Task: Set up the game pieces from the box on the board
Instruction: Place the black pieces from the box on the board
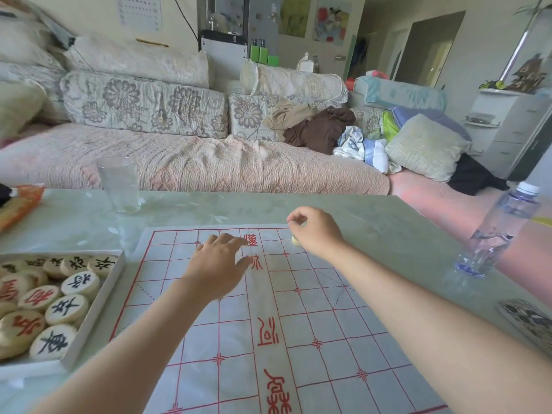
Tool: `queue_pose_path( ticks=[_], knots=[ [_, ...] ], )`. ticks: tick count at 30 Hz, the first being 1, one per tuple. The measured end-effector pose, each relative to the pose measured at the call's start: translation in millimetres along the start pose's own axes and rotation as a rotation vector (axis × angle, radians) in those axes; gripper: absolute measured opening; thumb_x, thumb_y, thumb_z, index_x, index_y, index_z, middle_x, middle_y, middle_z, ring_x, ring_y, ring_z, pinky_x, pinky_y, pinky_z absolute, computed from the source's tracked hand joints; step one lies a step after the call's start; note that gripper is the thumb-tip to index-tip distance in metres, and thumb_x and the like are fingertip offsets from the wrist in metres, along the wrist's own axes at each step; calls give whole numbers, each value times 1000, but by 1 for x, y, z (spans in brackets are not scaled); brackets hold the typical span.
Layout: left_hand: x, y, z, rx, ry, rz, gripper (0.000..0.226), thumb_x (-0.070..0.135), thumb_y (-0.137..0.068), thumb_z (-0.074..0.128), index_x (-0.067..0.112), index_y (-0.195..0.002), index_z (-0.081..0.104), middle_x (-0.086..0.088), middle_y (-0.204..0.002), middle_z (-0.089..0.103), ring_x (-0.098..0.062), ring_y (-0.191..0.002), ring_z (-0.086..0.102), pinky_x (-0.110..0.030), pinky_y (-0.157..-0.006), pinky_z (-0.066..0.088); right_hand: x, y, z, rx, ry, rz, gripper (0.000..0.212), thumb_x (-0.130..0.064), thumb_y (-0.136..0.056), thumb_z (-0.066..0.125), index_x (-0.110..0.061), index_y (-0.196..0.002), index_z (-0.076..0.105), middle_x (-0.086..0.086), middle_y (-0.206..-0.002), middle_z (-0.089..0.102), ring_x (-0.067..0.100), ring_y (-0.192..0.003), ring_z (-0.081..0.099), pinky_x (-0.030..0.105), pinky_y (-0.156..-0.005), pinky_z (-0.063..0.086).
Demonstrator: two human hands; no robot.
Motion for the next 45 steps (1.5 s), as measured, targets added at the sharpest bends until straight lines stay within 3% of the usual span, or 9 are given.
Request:
queue_pose_path(
  ticks=[6,13,19,23,26,35,39,42,45],
  knots=[
    [-55,30,-53,80,-38,-106,41,38,-93,47,31,-133,50,3,-129,54,-20,-124,42,-36,-98,39,-101,41,52,-153,-151,-143,11,-23,-88,61,-33,-87,66,-16,-89,68,7,-78,63,26,-75,49],
    [-146,85,-108,96,-110,-245,34,31,-91,49,30,-124,57,0,-119,57,-23,-116,50,-37,-93,44,-217,85,132,-378,-156,-337,18,-22,-90,62,-27,-105,70,-12,-107,69,7,-89,58,28,-86,48],
    [-215,136,-131,49,-134,-316,30,27,-88,48,28,-116,61,1,-124,58,-21,-115,52,-36,-90,46,-297,112,170,-521,-15,-452,29,-18,-87,61,-33,-110,68,-10,-118,66,13,-101,60,31,-88,50],
    [-230,159,-134,30,-142,-287,25,37,-93,46,40,-111,63,6,-122,58,-18,-117,49,-34,-88,41,-311,130,198,-675,197,-546,44,-17,-81,63,-41,-118,66,-12,-109,51,14,-106,58,33,-91,52],
    [-228,162,-137,25,-150,-254,27,42,-95,47,37,-116,62,6,-122,58,-18,-120,47,-35,-89,39,-313,133,205,-669,268,-567,43,-39,-81,68,-44,-124,60,-5,-114,48,19,-110,57,31,-94,48],
    [-231,154,-132,28,-153,-273,35,37,-91,52,28,-125,54,3,-126,57,-20,-122,46,-37,-93,44,-311,132,203,-603,418,-516,54,-39,-78,73,-27,-127,54,2,-128,47,23,-117,54,37,-95,49],
    [-221,150,-140,64,73,-290,32,40,-90,56,24,-118,59,3,-112,65,-19,-106,57,-34,-86,48,-321,122,182,-476,109,-492,45,-28,-77,73,-29,-118,53,-1,-125,49,17,-112,54,26,-85,44],
    [-217,148,-141,74,291,-350,32,43,-87,61,26,-114,60,4,-96,67,-14,-85,62,-29,-70,49,-331,122,166,-421,-148,-488,43,-21,-74,76,-27,-113,59,-5,-113,58,3,-85,54,10,-67,35],
    [-220,151,-150,143,336,-412,43,34,-87,65,22,-127,55,-3,-106,68,-17,-87,61,-25,-62,43,-333,126,163,-441,-189,-474,50,-22,-74,79,-28,-117,56,-9,-111,61,-5,-73,50,13,-64,36]
  ],
)
Point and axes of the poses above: each hand's wrist, its own y-axis away from the middle knuckle, its own z-axis out of the palm, x = y × z, the point moved 8 cm from there along -y, towards the middle knuckle
